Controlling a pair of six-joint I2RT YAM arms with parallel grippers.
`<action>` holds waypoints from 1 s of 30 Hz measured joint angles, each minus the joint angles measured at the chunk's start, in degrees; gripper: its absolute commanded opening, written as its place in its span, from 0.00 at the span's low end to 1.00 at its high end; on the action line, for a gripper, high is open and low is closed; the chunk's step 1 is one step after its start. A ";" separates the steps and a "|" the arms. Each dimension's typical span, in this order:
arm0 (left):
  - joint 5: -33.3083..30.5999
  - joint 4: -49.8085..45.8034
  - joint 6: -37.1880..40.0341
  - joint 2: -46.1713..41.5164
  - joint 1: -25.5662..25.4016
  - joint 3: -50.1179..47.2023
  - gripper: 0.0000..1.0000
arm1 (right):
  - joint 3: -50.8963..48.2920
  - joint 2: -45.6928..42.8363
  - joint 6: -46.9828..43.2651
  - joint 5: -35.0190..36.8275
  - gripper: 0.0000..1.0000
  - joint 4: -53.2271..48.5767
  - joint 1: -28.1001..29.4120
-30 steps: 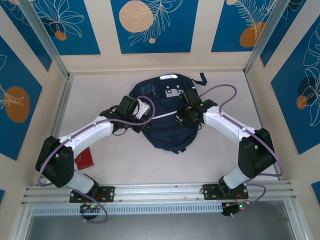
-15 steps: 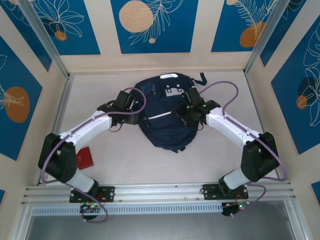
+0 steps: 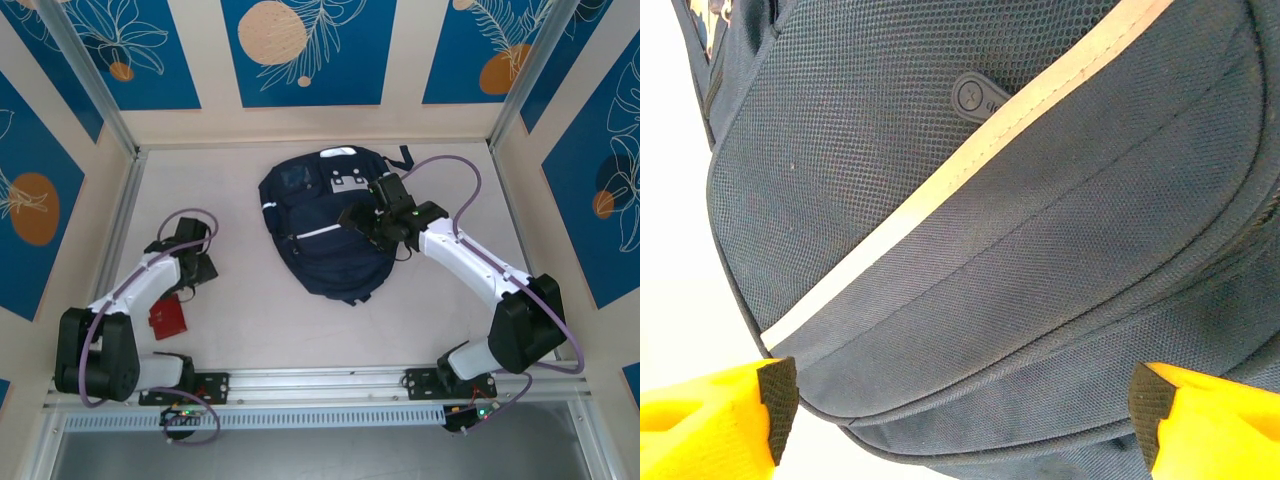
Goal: Pack the student bag
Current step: Move the card holder to the middle-left of the table.
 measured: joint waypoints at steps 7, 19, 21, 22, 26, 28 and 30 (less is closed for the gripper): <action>-0.26 -0.44 -2.95 -1.20 3.72 -2.43 0.96 | 2.34 2.01 -1.49 -1.09 0.88 -0.07 0.00; -0.50 0.70 -5.60 -4.55 10.23 -7.89 0.97 | 2.95 2.97 -1.55 -1.99 0.87 -0.33 -0.11; 1.14 1.75 -5.33 -4.37 12.33 -8.66 0.97 | 3.37 2.99 -1.68 -1.99 0.87 -0.33 -0.24; 1.92 2.34 -5.29 -4.15 13.16 -8.98 0.97 | 3.54 2.99 -1.70 -1.99 0.87 -0.44 -0.28; 4.28 4.52 -4.50 -2.38 15.58 -9.94 0.96 | 3.91 3.15 -1.68 -1.99 0.86 -0.52 -0.33; 4.61 5.05 -4.04 -1.79 15.91 -9.97 0.94 | 3.91 3.26 -1.68 -1.99 0.86 -0.74 -0.33; 4.83 5.07 -3.28 -1.70 15.93 -9.97 0.92 | 3.91 3.28 -1.68 -1.99 0.86 -0.96 -0.33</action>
